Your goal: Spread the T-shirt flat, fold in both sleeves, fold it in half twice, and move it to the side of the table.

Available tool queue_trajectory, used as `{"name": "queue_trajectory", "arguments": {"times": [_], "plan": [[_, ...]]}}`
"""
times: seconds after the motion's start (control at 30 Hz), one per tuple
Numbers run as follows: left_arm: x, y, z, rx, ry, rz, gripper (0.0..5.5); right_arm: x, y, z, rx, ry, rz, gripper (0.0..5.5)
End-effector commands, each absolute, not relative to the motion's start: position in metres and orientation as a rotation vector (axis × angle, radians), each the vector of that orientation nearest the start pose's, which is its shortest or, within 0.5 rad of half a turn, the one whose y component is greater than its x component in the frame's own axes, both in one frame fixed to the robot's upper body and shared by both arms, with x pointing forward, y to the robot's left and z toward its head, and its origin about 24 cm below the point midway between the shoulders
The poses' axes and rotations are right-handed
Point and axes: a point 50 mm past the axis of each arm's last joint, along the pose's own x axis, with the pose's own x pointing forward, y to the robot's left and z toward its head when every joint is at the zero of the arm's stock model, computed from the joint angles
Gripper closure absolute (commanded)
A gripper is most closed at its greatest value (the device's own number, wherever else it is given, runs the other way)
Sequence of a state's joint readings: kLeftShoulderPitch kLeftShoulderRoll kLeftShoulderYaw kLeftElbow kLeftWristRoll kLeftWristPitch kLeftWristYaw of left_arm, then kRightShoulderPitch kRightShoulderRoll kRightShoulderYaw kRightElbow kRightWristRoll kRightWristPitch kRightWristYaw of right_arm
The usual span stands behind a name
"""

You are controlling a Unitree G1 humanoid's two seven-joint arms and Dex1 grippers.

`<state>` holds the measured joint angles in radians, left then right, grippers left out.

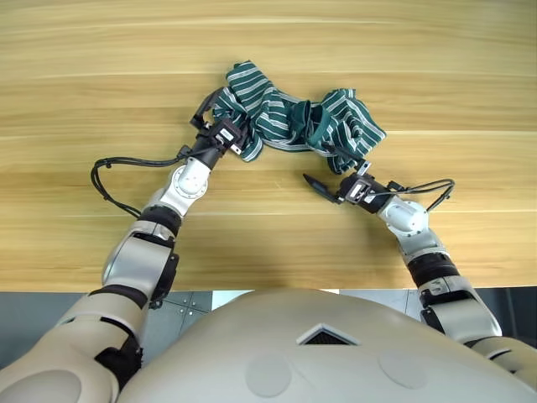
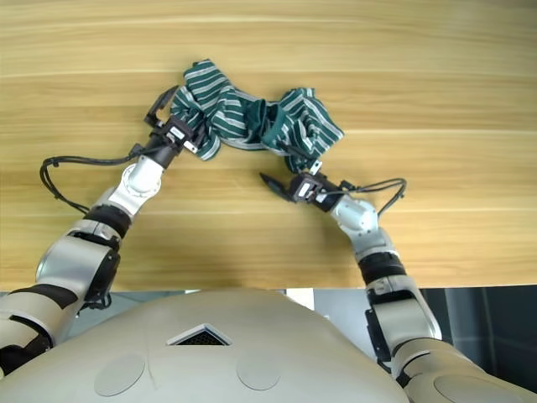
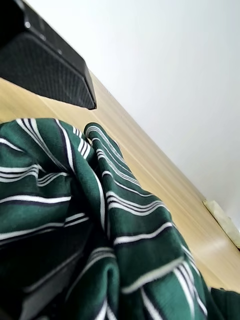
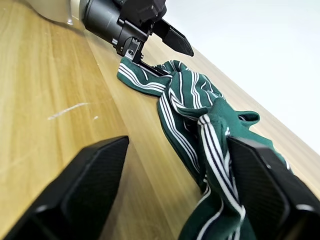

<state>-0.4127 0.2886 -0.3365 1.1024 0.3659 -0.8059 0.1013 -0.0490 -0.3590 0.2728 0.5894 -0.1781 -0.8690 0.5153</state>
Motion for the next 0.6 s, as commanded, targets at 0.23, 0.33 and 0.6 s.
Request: {"name": "queue_trajectory", "arguments": {"times": [0.23,0.33,0.6], "plan": [[0.262,0.16,-0.048,0.685,0.039,-0.51,1.39,0.2,-0.136,-0.045,-0.546,0.002,1.015,1.9],[0.263,0.161,-0.047,0.683,0.039,-0.501,1.39,0.199,-0.119,-0.047,-0.531,-0.012,1.081,1.9],[0.263,0.161,-0.048,0.688,0.045,-0.502,1.39,0.188,-0.079,-0.045,-0.483,-0.101,1.229,1.9]]}}
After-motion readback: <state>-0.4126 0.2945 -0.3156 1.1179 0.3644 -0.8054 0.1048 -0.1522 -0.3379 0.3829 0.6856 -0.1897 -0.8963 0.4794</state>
